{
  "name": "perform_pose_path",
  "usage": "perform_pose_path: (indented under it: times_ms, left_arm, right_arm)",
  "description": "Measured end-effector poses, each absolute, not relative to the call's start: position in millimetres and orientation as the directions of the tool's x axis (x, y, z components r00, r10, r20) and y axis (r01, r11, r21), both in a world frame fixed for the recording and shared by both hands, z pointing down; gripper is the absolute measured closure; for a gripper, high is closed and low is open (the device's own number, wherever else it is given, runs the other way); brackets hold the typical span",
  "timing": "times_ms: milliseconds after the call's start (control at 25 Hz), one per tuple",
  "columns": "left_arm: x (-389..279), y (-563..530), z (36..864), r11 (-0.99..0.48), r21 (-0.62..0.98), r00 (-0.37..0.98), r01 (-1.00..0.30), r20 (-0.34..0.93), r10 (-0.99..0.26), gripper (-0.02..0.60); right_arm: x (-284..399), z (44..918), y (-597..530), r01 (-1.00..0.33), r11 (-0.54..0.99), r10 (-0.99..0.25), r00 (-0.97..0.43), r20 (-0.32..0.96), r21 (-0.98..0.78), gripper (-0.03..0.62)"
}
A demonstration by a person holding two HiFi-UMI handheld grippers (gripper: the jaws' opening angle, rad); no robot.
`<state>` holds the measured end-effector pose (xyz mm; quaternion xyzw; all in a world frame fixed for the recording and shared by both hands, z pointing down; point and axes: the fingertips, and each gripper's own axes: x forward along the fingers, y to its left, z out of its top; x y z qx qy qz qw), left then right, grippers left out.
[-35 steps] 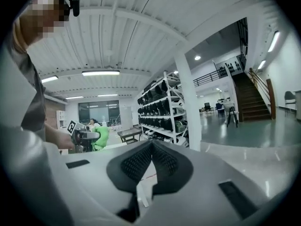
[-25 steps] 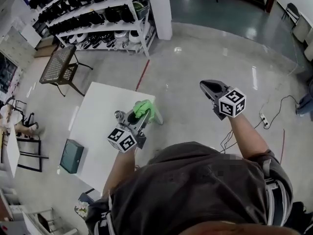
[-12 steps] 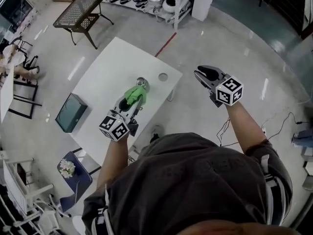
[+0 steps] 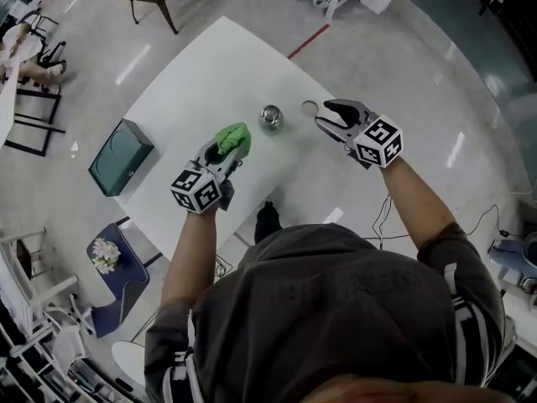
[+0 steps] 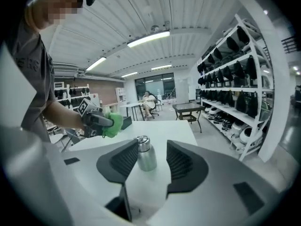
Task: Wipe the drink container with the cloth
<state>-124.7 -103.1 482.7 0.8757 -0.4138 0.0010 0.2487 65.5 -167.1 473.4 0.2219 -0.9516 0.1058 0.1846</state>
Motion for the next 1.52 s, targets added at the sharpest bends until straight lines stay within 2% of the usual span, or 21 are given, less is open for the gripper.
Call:
perform_pose_path:
  times_ms: [400,760,960,1240,1400,1520]
  left_arm:
    - [-122,-158,559,-0.524,0.482,0.707,-0.702,0.376,-0.599,0.455]
    - [-112,-179,591,-0.512,0.532,0.738,-0.674,0.472,-0.482,0.456]
    - [-108,-183,612,-0.530,0.471,0.702,-0.706,0.564,-0.434,0.456]
    - [-103,-194,647,-0.604,0.290,0.589,-0.742,0.712,-0.382,0.463]
    - [-100,-194,640,-0.614,0.304,0.606,-0.728,0.705,-0.369,0.463]
    - [-104,-188,608,-0.607,0.368,0.665,-0.704,0.642,-0.382,0.462]
  right_arm:
    - [-20,559,-171,-0.277,0.960,-0.214,-0.812,0.543,-0.036,0.353]
    - [-44,586,-168,-0.215,0.976,-0.170,-0.812,0.559,-0.015,0.350]
    - [-41,586,-167,-0.203,0.979,-0.166,-0.819,0.549,-0.008,0.356]
    - [-41,586,-166,-0.196,0.980,-0.159,-0.830,0.534,-0.014,0.355]
    - [-39,585,-166,-0.188,0.982,-0.152,-0.833,0.532,-0.014,0.355]
    - [-39,584,-167,-0.182,0.983,-0.147,-0.832,0.535,-0.012,0.353]
